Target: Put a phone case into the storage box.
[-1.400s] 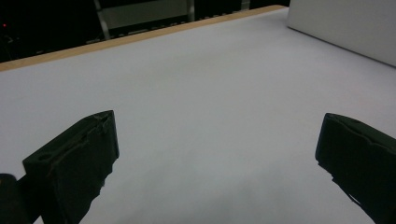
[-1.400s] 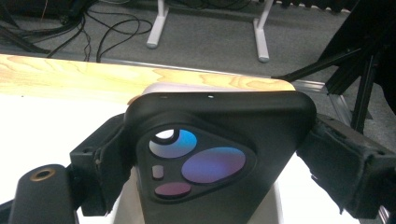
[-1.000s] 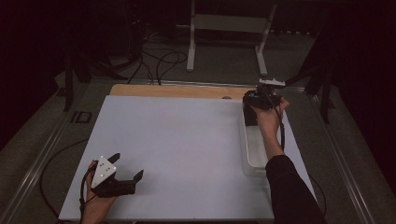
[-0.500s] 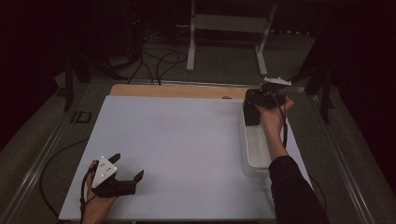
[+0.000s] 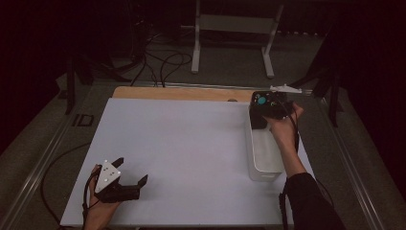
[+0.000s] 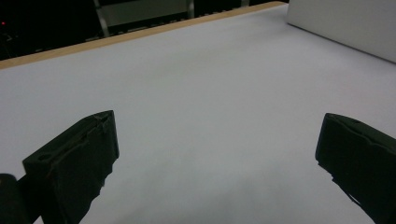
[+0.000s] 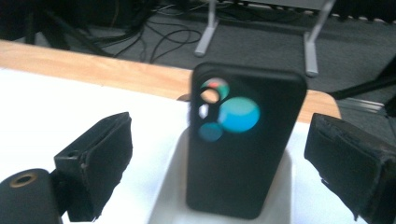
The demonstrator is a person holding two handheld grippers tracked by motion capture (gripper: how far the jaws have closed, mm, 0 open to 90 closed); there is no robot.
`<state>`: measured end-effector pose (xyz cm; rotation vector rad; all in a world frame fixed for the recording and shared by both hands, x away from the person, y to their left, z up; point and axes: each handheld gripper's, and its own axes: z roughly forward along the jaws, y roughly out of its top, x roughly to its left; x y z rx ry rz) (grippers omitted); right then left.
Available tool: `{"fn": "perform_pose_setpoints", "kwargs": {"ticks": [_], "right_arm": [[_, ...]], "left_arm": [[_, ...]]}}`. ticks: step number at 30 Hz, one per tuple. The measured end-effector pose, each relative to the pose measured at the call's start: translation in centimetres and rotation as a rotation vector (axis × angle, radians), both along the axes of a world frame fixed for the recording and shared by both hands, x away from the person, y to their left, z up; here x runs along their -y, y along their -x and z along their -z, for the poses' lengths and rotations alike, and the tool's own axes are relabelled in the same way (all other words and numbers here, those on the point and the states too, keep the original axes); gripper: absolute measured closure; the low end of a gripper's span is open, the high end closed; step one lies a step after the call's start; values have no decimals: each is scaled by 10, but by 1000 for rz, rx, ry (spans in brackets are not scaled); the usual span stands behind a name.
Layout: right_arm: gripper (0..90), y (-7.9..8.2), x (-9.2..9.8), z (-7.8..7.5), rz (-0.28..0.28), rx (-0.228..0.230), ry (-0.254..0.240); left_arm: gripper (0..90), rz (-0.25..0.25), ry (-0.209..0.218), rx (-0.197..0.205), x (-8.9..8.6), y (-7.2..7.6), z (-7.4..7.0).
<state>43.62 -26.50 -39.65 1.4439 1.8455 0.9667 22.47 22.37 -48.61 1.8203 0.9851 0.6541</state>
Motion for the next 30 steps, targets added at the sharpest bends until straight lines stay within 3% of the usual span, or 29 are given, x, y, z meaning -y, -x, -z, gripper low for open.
{"fn": "perform_pose_setpoints", "kwargs": {"ticks": [12, 14, 30], "right_arm": [[77, 45, -9, -7, -146, 9, 0], [77, 58, -12, -7, -190, 13, -8], [77, 122, -13, 9, -304, 76, -52]], "left_arm": [[0, 2, -4, -5, 2, -1, 0], [0, 2, -3, -5, 2, -1, -1], [0, 6, -30, -9, 5, 0, -5]]}}
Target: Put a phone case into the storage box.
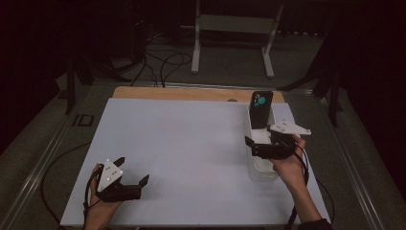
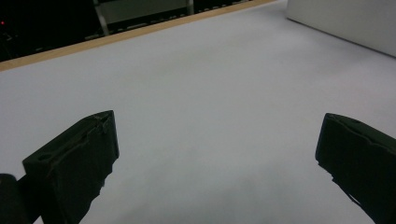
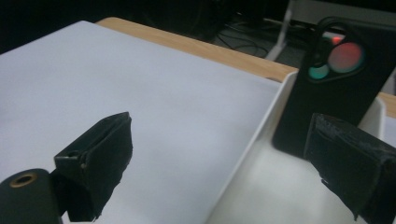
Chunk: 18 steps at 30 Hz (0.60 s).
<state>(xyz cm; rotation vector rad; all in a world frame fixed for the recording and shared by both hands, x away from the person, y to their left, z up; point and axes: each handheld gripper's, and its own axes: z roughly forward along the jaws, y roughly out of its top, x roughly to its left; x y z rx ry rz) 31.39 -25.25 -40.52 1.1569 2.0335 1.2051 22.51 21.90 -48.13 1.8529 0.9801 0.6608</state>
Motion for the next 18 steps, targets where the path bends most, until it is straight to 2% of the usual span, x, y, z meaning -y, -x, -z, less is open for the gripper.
{"fn": "perform_pose_setpoints", "kwargs": {"ticks": [9, 13, 18], "right_arm": [[78, 30, 4, 18, -35, 37, -63], [78, 41, 5, 26, -55, 70, -51], [78, 53, 8, 36, -73, 73, -68]], "left_arm": [[0, 3, 0, 7, 0, 1, -2], [0, 4, 3, 11, 0, 1, -4], [0, 6, 11, 17, -1, 2, -5]]}}
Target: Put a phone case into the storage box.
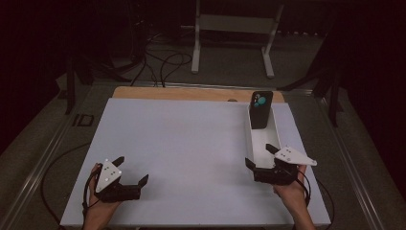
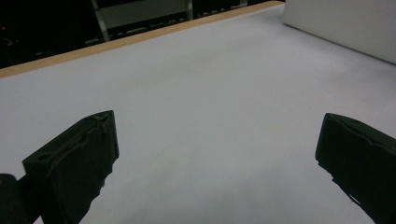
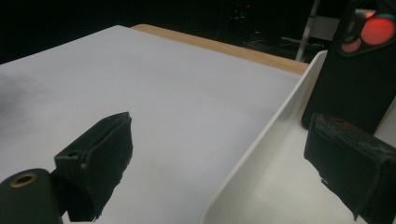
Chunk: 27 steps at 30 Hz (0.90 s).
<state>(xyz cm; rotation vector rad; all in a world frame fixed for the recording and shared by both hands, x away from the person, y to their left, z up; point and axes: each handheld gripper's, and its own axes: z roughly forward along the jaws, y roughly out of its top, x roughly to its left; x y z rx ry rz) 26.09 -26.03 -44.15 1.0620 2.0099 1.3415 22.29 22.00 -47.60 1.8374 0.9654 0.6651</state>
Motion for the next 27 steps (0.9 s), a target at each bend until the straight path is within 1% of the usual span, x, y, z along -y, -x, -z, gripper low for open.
{"fn": "perform_pose_setpoints", "kwargs": {"ticks": [3, 6, 7, 8, 9, 10, 14, 19, 23, 27], "right_arm": [[78, 6, 2, 6, 1, 8, -14], [78, 8, 4, 8, 2, 14, -24], [78, 11, 6, 11, 6, 16, -40], [78, 11, 6, 11, 6, 16, -40], [78, 17, 8, 16, 7, 37, -49], [78, 19, 9, 17, 8, 47, -49], [82, 26, 12, 23, 18, 73, -72], [82, 31, 13, 27, 15, 80, -101], [82, 36, 14, 29, 24, 92, -107], [82, 39, 17, 31, 27, 95, -120]], "left_arm": [[0, 5, 1, 4, 0, 0, -1], [0, 7, 2, 7, 1, 1, -1], [0, 7, 2, 7, 1, 1, -1], [0, 8, 4, 15, 1, 1, -1], [0, 8, 6, 17, 0, 2, -2], [0, 8, 9, 19, 0, 2, -2], [0, 8, 10, 26, 0, 2, -2], [0, 0, 18, 36, -1, 3, -2], [0, -8, 22, 43, -3, 4, -3], [0, -16, 28, 50, -6, 5, -2]]}}
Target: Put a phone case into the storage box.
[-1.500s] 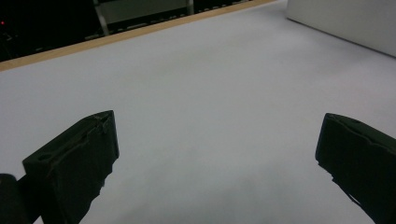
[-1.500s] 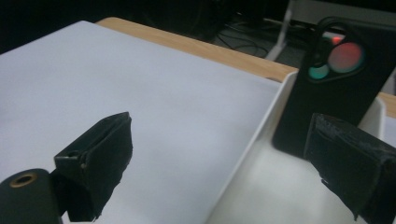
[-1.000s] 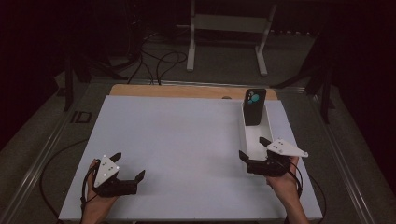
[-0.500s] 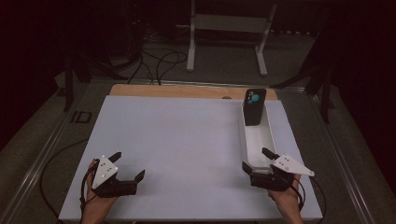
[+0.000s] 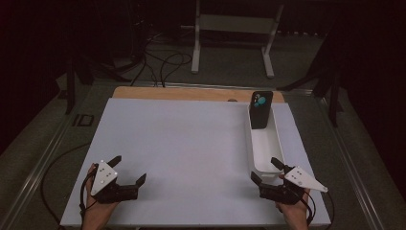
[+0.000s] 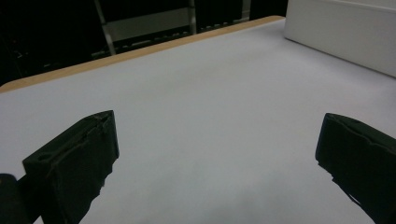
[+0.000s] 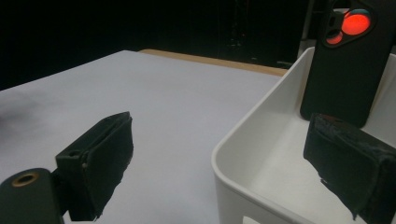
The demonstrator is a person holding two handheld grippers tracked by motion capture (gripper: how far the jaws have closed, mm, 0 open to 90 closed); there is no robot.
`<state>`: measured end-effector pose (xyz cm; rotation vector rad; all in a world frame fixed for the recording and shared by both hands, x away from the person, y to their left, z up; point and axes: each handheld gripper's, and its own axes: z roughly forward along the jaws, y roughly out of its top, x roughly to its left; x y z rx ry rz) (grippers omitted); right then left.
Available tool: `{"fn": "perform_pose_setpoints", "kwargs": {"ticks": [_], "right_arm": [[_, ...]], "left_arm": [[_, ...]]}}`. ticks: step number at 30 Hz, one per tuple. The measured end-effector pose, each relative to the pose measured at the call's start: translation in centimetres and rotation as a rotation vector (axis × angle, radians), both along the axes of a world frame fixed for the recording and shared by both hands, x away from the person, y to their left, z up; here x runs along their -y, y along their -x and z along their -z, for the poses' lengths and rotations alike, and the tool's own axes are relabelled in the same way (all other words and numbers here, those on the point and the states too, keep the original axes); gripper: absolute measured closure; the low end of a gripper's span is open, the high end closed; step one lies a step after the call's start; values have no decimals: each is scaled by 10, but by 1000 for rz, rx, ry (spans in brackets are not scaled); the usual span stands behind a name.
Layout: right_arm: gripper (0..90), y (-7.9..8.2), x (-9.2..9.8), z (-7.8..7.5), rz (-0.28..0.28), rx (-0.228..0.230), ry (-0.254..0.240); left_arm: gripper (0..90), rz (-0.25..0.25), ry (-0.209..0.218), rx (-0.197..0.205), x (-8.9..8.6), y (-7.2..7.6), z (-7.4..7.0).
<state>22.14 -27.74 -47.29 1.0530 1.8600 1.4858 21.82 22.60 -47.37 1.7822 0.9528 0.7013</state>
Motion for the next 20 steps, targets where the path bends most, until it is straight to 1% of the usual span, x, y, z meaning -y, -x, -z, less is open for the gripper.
{"fn": "perform_pose_setpoints", "kwargs": {"ticks": [1, 3, 6, 8, 16, 20], "right_arm": [[82, 0, 0, 0, -2, -2, -6], [82, 0, 0, 1, -6, 2, -2], [82, 1, -1, 2, -13, 5, 1], [82, 1, -1, 3, -11, 13, 11], [82, 2, 2, 3, 2, 19, 3], [82, 1, 2, 3, 1, 19, 2]], "left_arm": [[0, -2, -1, 1, -1, 0, 0], [0, -3, 0, 5, -1, 1, 0], [0, 0, 12, 8, -1, 2, -1], [0, 2, 12, 11, 0, 2, -1], [0, -4, 21, 13, -1, 2, -2], [0, -4, 16, 8, -1, 1, -1]]}}
